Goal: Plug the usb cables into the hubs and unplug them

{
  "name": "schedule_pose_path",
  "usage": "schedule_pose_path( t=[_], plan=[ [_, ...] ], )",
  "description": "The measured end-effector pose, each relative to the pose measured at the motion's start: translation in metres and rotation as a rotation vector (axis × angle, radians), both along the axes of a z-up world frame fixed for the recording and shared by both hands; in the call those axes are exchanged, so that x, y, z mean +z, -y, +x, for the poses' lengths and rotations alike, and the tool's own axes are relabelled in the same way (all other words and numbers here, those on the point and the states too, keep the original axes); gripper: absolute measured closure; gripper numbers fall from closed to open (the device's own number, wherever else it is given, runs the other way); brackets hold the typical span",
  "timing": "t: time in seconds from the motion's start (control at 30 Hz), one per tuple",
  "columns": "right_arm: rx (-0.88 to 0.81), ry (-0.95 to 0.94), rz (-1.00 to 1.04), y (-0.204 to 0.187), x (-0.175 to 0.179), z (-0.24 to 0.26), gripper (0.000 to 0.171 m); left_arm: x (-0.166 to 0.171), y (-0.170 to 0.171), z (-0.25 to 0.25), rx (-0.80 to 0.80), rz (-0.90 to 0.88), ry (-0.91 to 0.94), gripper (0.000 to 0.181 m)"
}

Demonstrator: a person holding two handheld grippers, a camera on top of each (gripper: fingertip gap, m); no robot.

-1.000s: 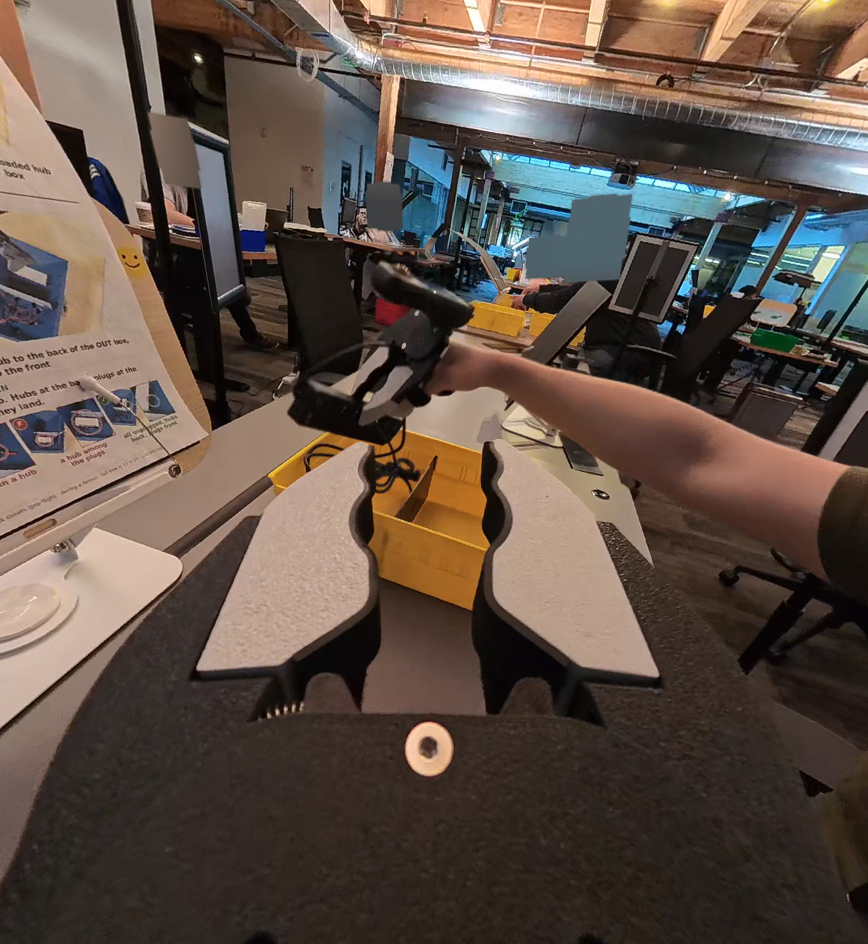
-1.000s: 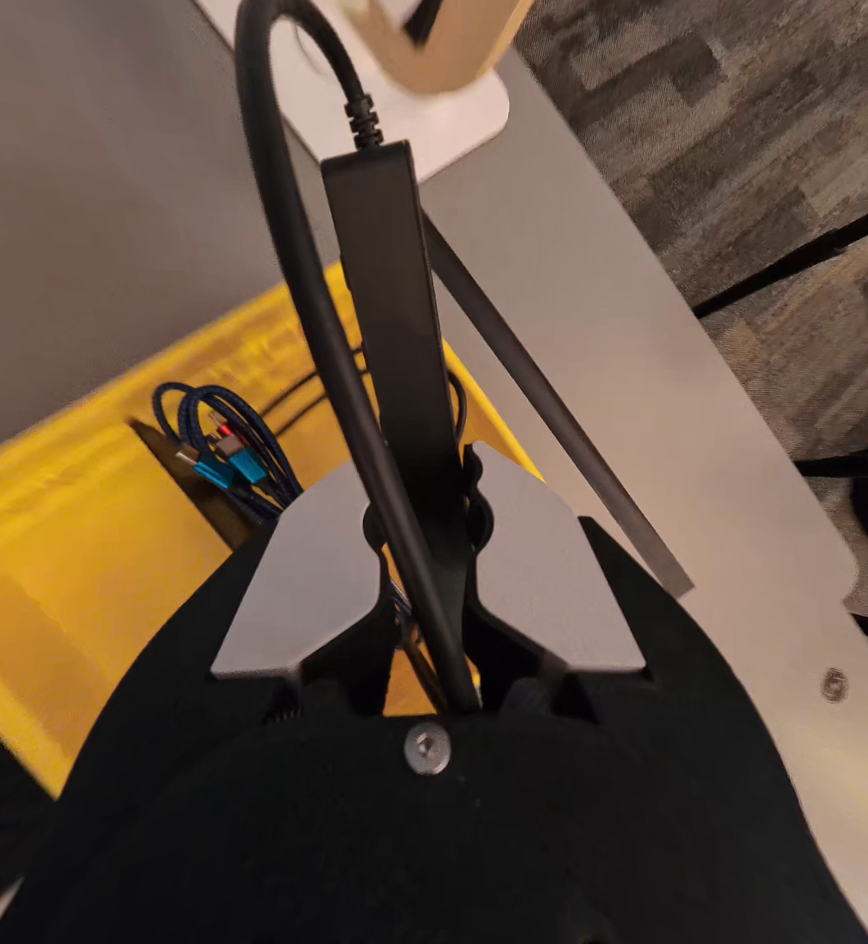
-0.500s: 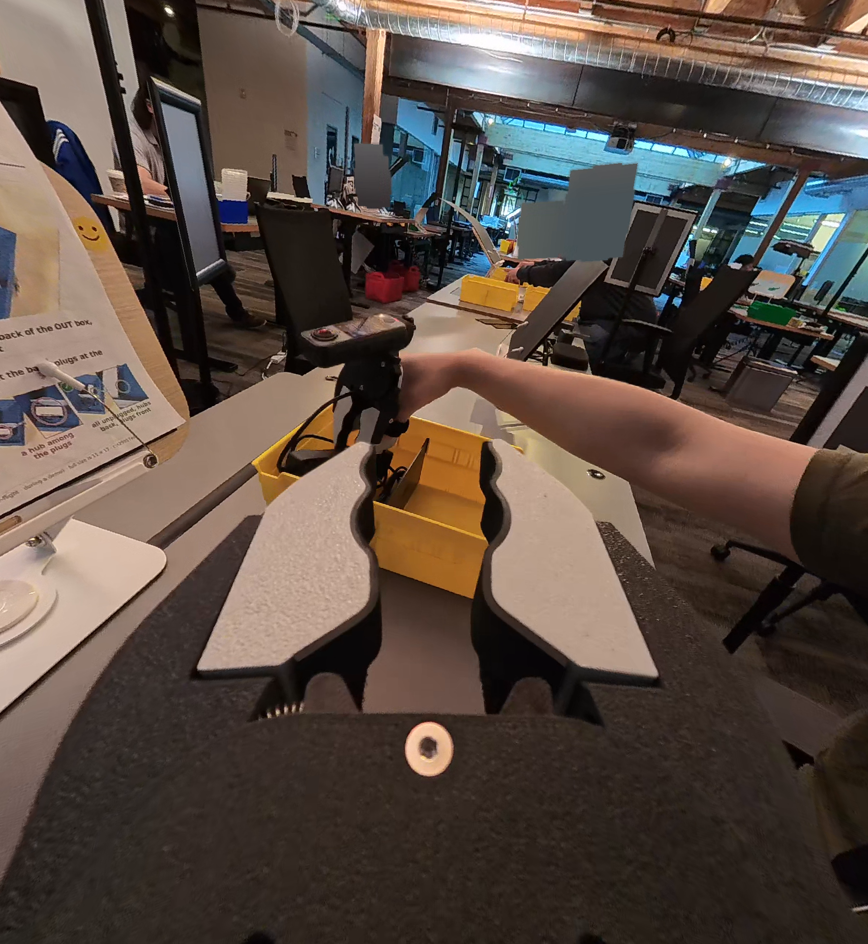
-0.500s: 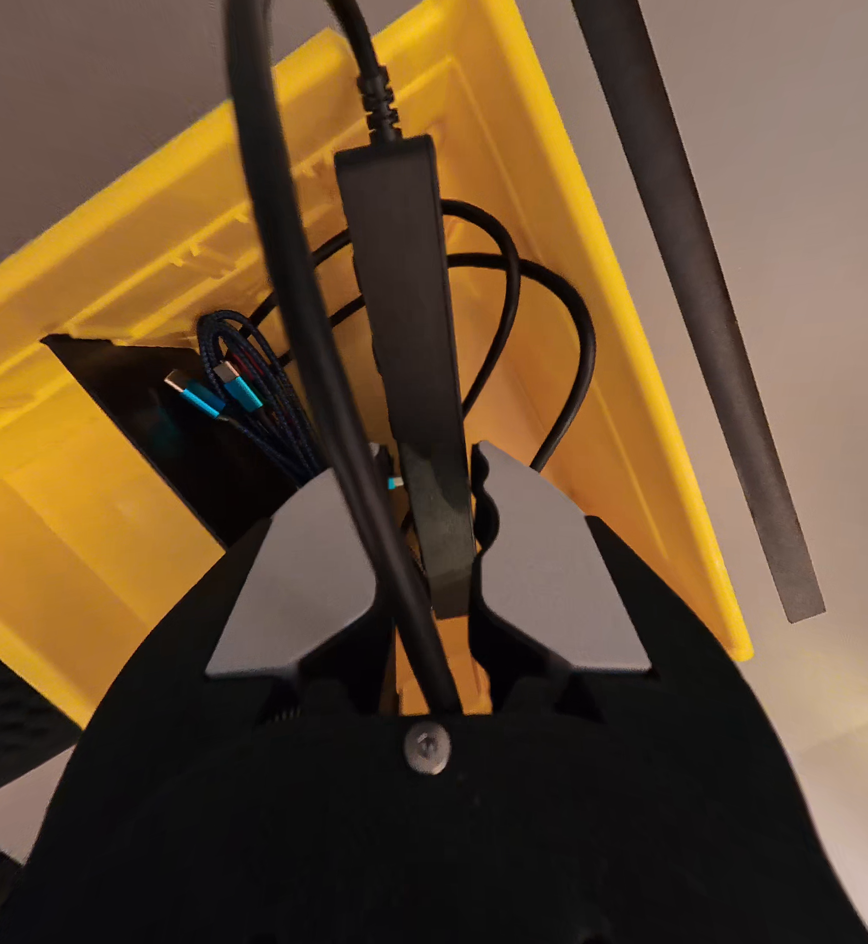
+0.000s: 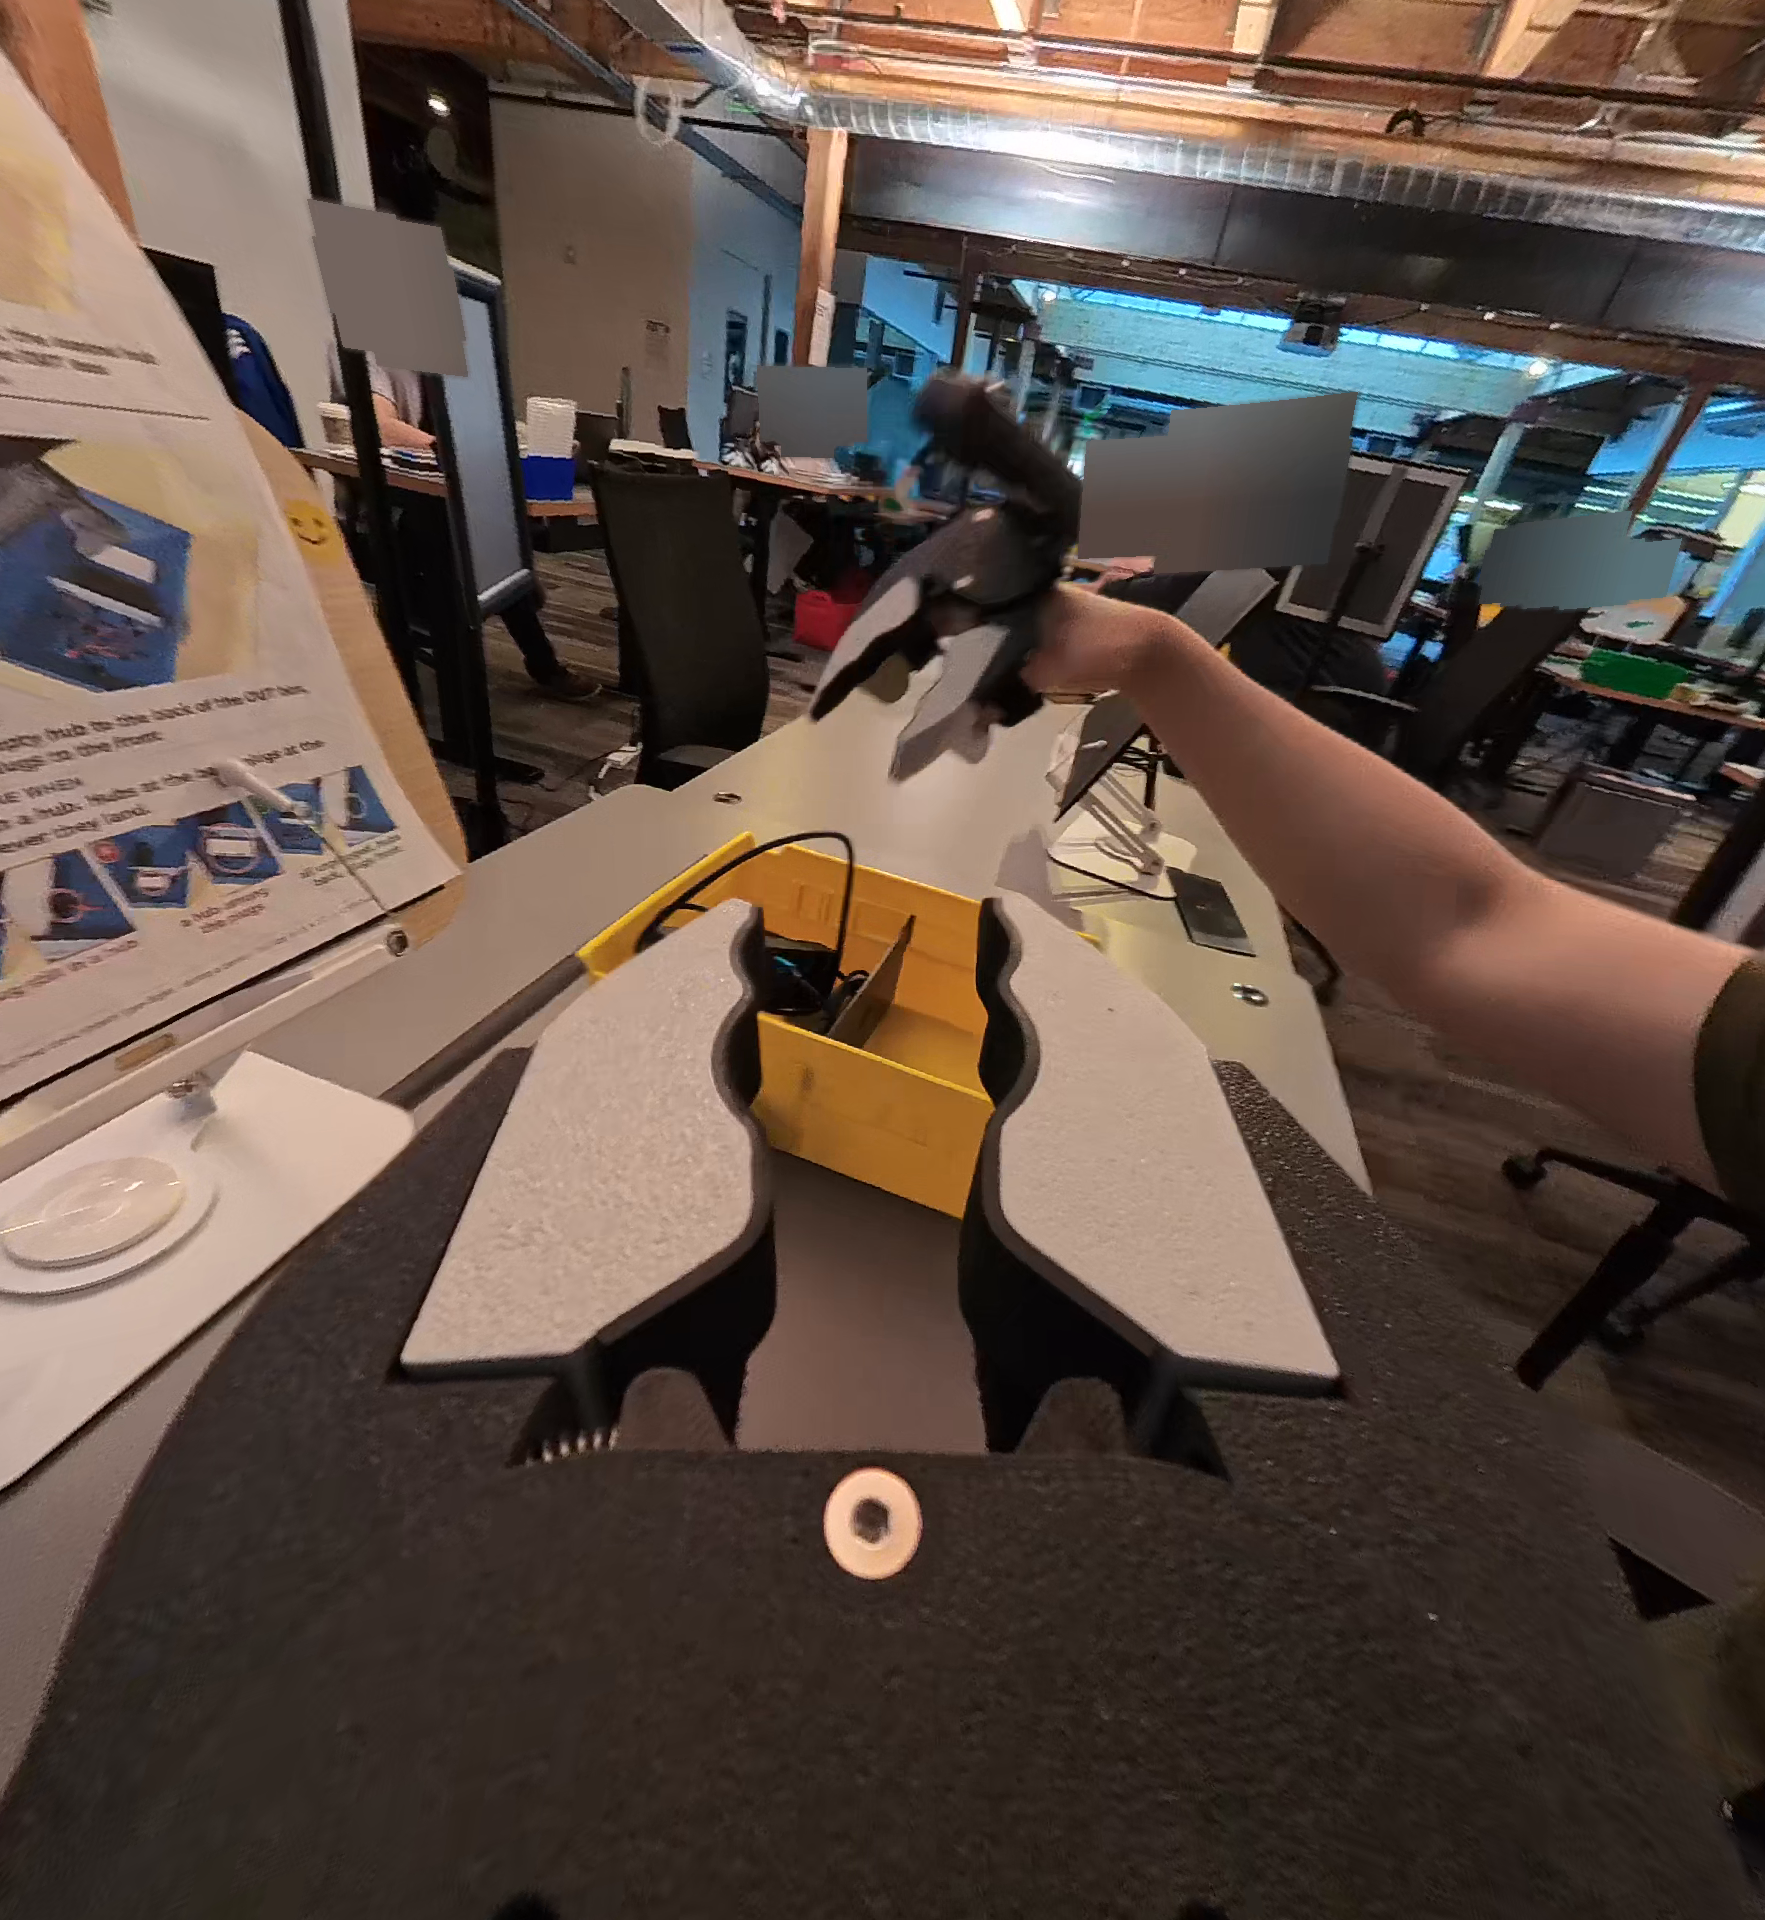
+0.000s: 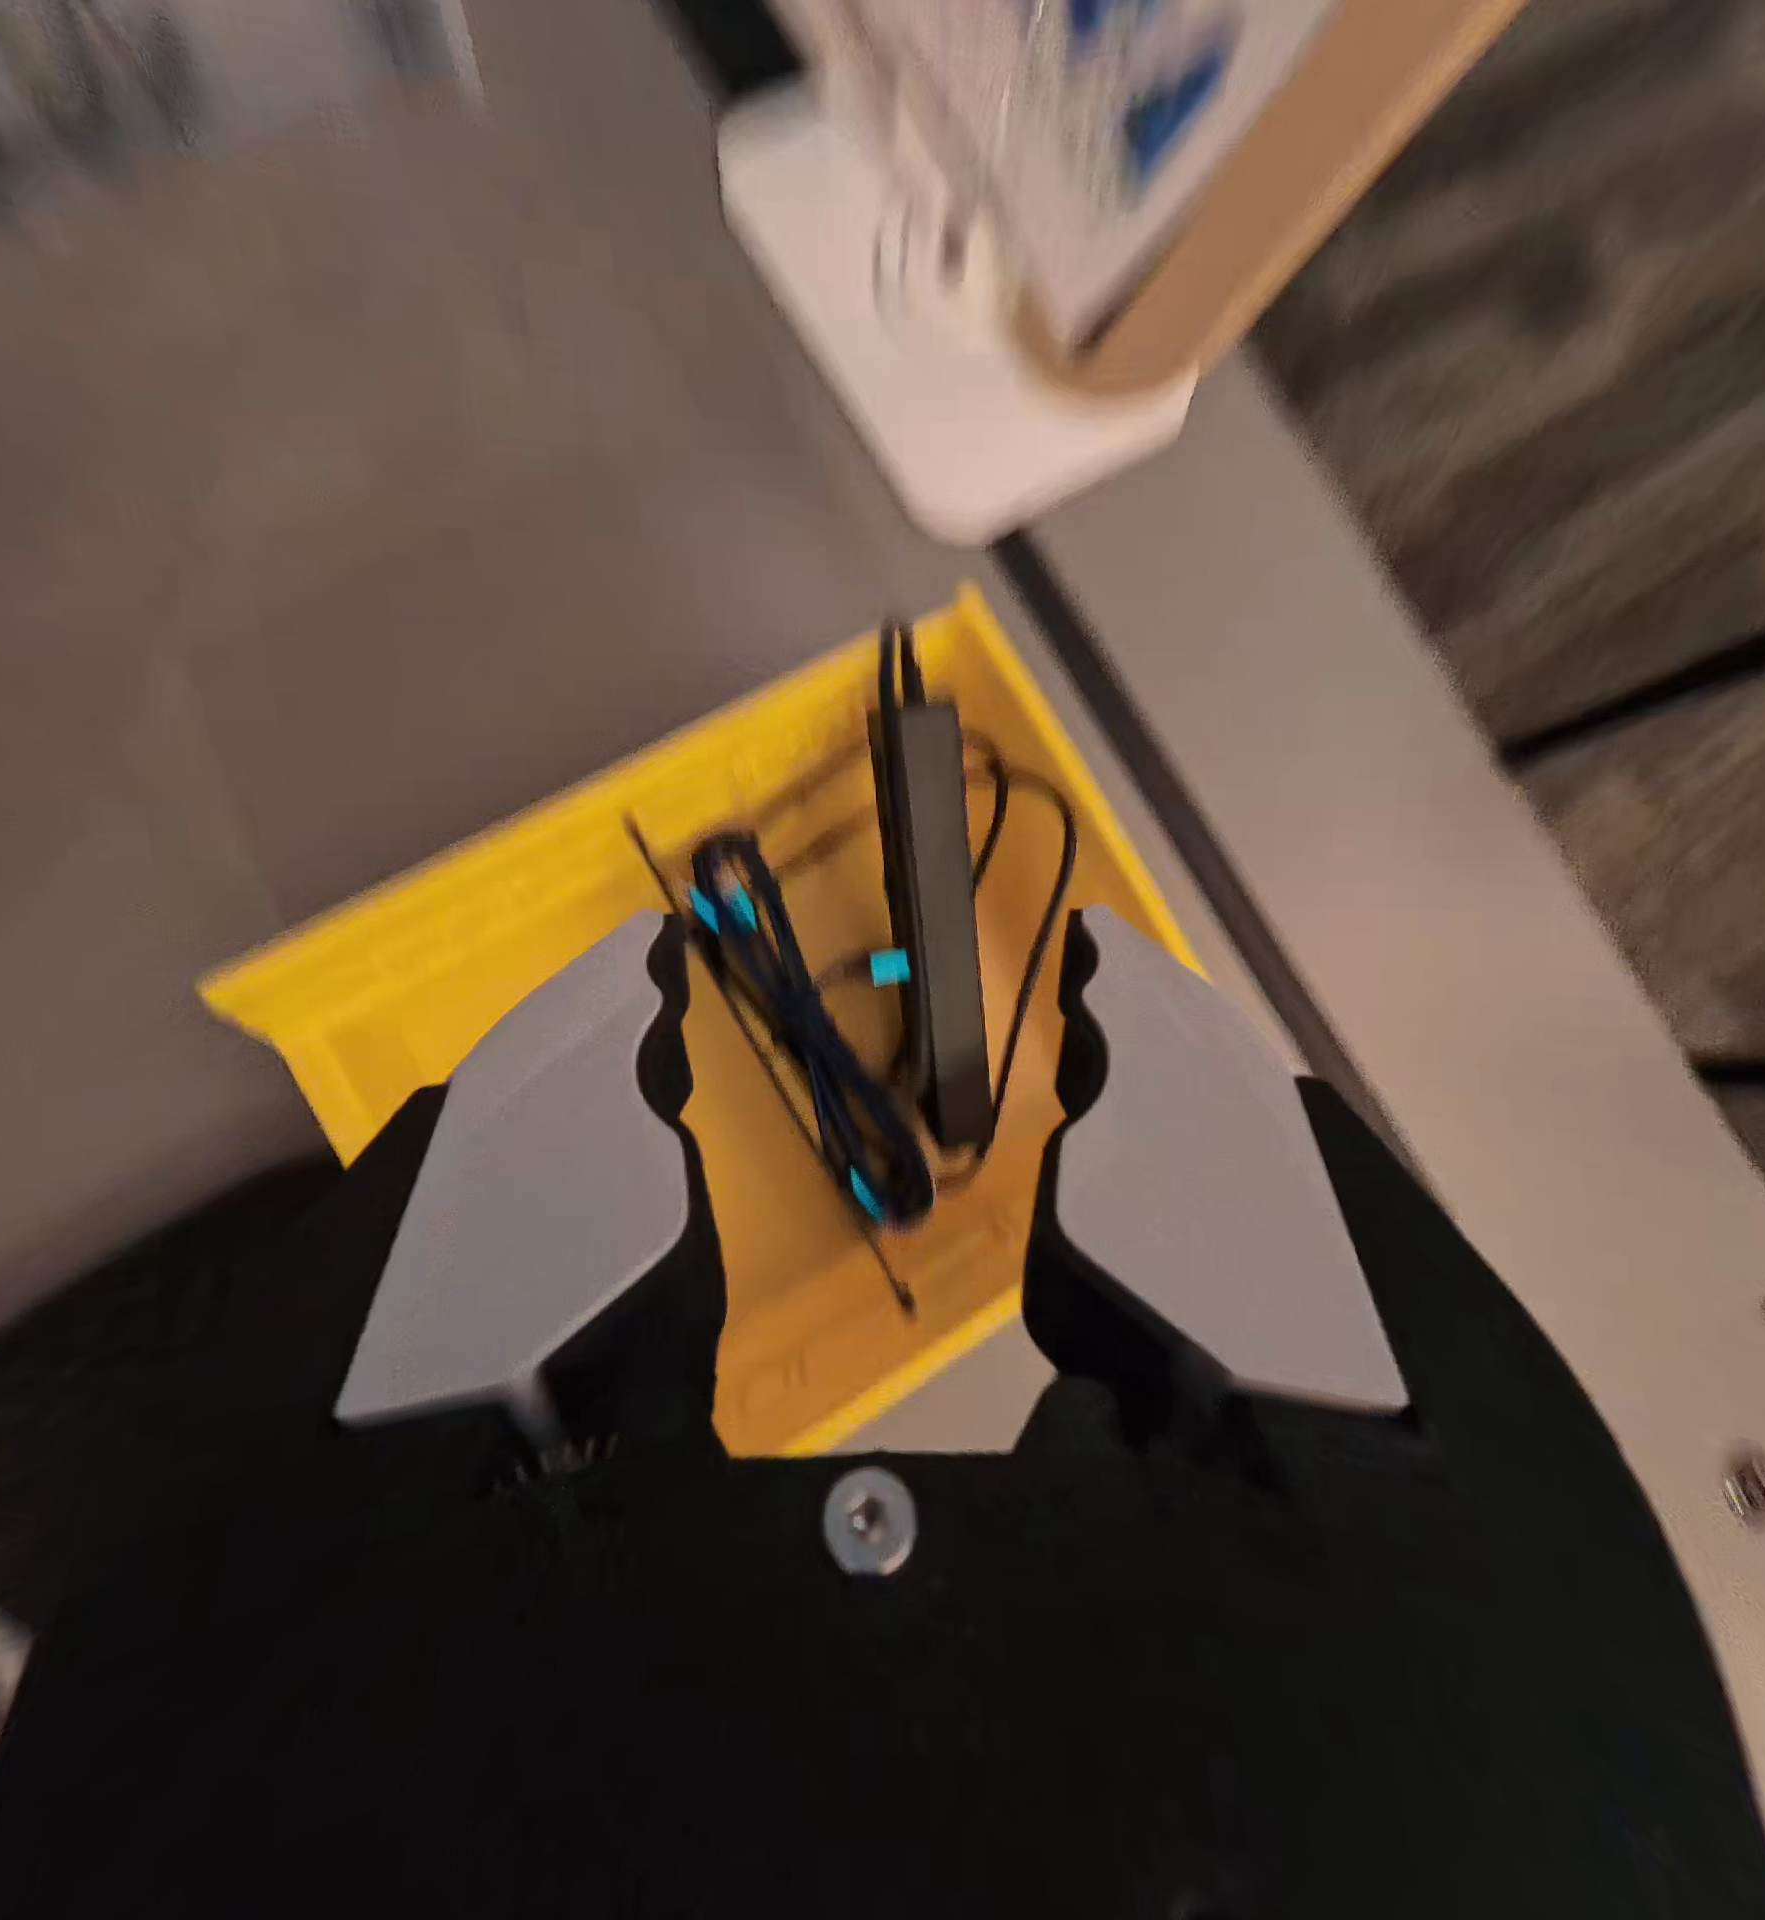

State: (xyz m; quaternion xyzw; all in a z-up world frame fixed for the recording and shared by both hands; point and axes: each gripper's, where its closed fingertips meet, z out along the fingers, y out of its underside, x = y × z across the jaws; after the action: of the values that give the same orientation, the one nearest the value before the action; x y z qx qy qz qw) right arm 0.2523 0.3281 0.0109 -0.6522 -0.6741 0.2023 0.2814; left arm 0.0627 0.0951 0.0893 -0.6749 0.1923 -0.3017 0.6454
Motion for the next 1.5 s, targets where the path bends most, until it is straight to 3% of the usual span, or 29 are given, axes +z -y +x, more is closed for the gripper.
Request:
schedule_pose_path(
  t=[0.1, 0.2, 0.33, 0.5, 0.67, 0.77, 0.9, 1.07, 1.2, 1.37, 1.4, 1.43, 1.5],
  plan=[
    [-0.008, -0.477, 0.017, 0.029, 0.065, -0.014, 0.102, 0.001, -0.001, -0.014, 0.077, 0.007, -0.021, 0.143],
    [0.06, -0.826, 0.081, 0.071, 0.102, -0.016, 0.102, 0.009, 0.001, -0.018, 0.09, 0.035, 0.054, 0.149],
    [0.065, -0.987, 0.124, 0.097, 0.115, -0.029, 0.106, 0.01, -0.003, 0.003, 0.009, 0.039, 0.116, 0.154],
    [0.102, -1.164, 0.122, 0.107, 0.126, -0.022, 0.139, -0.007, -0.016, 0.013, 0.092, -0.003, -0.036, 0.153],
    [0.133, -1.218, -0.034, 0.101, 0.124, -0.015, 0.168, 0.002, 0.024, -0.003, 0.17, -0.069, -0.089, 0.152],
    [0.104, -1.163, -0.024, 0.092, 0.115, -0.02, 0.17, -0.007, 0.059, -0.043, 0.38, -0.111, -0.212, 0.152],
    [0.084, -1.1, 0.04, 0.09, 0.108, -0.028, 0.17, -0.053, 0.114, -0.116, 0.664, -0.288, -0.423, 0.149],
    [0.072, -1.052, 0.085, 0.094, 0.104, -0.036, 0.17, -0.117, 0.168, -0.16, 0.709, -0.506, -0.366, 0.145],
    [0.092, -1.099, 0.17, 0.1, 0.113, -0.033, 0.171, -0.154, 0.176, -0.158, 0.684, -0.534, -0.294, 0.143],
    [0.077, -1.147, 0.177, 0.102, 0.121, -0.031, 0.17, -0.195, 0.163, -0.164, 0.683, -0.614, -0.341, 0.142],
    [0.092, -1.146, 0.17, 0.105, 0.122, -0.031, 0.17, -0.198, 0.159, -0.165, 0.668, -0.621, -0.341, 0.153],
    [0.105, -1.152, 0.175, 0.107, 0.123, -0.031, 0.17, -0.201, 0.156, -0.164, 0.635, -0.633, -0.348, 0.176],
    [0.115, -1.19, 0.22, 0.111, 0.129, -0.027, 0.171, -0.199, 0.15, -0.168, 0.626, -0.645, -0.353, 0.177]
  ],
)
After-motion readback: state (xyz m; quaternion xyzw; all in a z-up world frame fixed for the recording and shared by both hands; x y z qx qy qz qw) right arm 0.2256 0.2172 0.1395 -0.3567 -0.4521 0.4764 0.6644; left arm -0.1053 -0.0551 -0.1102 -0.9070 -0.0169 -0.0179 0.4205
